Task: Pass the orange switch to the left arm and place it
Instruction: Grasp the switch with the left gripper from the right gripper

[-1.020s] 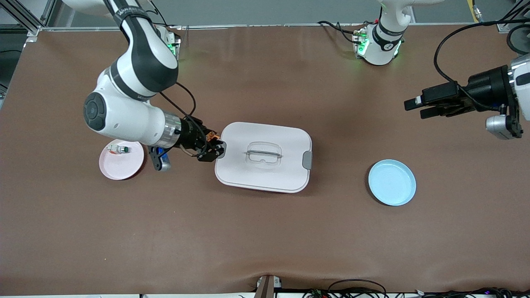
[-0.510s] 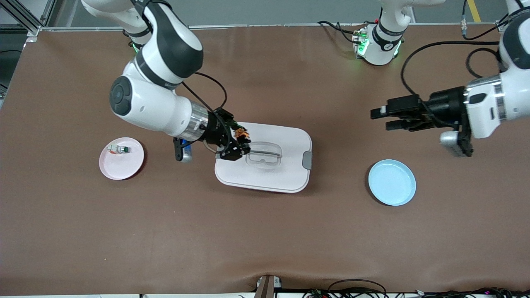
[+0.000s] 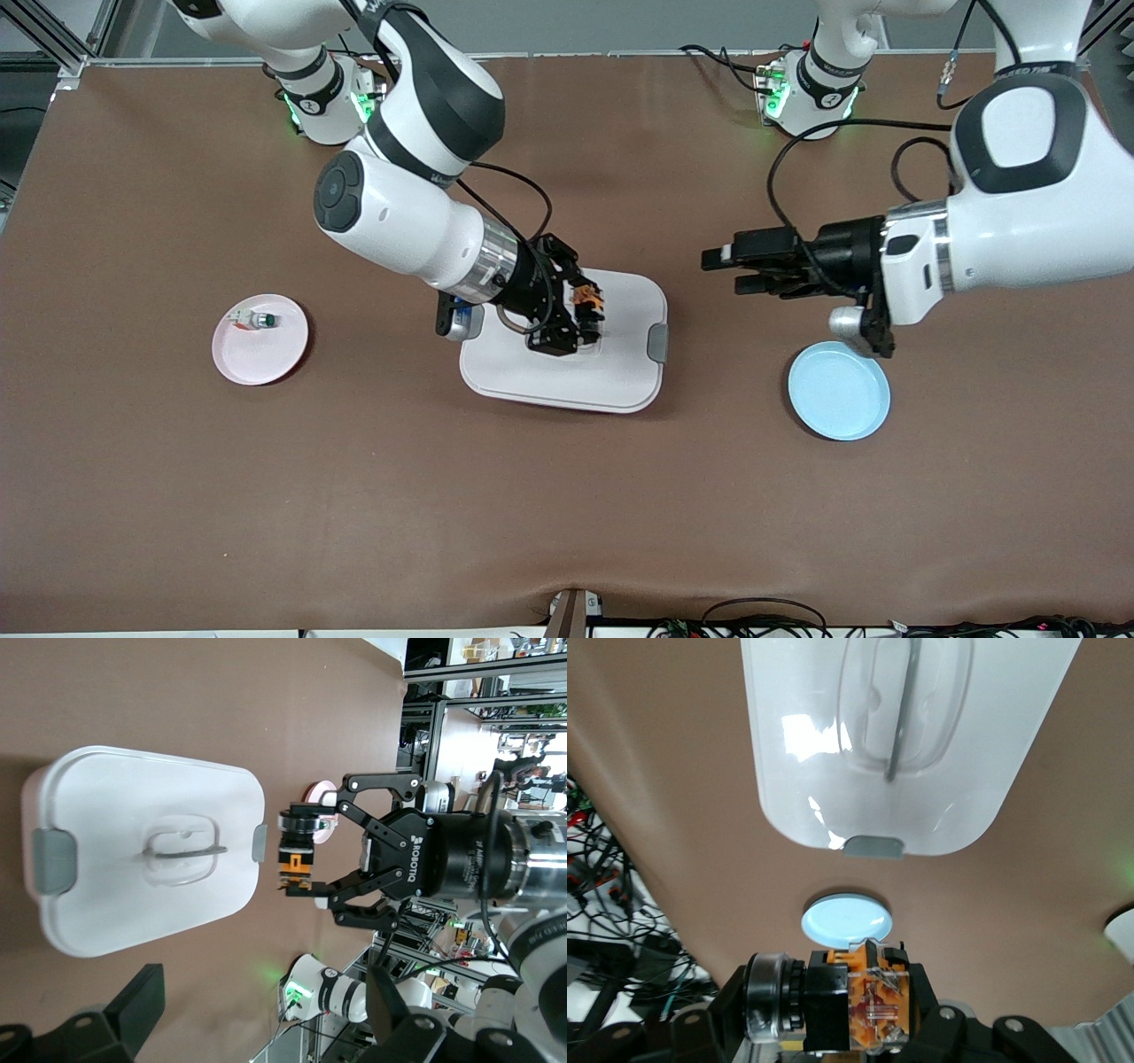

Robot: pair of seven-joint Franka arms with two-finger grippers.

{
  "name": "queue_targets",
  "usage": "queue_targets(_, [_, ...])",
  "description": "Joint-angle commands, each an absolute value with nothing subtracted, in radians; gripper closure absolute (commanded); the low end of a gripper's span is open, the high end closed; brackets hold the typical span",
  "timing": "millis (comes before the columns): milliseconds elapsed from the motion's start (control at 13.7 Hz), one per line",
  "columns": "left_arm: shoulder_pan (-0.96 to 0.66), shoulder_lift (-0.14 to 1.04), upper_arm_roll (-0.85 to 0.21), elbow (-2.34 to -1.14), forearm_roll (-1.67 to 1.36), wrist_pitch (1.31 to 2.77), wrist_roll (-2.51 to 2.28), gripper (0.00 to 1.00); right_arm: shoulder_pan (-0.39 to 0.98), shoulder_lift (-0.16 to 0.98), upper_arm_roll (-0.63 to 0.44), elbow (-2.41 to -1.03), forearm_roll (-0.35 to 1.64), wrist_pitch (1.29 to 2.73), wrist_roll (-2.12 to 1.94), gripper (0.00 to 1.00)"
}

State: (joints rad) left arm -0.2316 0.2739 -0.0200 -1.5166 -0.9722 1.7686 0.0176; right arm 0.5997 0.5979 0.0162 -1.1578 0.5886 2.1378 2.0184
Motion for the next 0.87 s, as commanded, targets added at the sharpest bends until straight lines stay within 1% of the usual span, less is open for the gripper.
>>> queue_targets(0, [-0.274, 0.279, -0.02, -1.508, -0.997, 1.845, 0.031, 0.0, 0.624, 0.638, 0.002, -1.081, 0.6, 2.184, 2.124, 1.0])
queue_targets(364, [-0.308, 0.31, -0.023, -1.506, -1.002, 1.95, 0.109, 0.0, 0.663, 0.643, 0.0, -1.081, 0.598, 2.267, 2.204, 1.0])
queue_targets(583, [-0.308, 0.325, -0.038, -1.503, -1.015, 2.003, 0.13, 0.0, 0.67, 0.649, 0.0, -1.06, 0.598, 2.269, 2.255, 1.0])
queue_targets(802, [-0.308, 0.337, -0.043, -1.505, -1.017, 2.006, 0.179, 0.0, 0.684, 0.653, -0.002, -1.048, 0.597, 2.269, 2.272, 1.0])
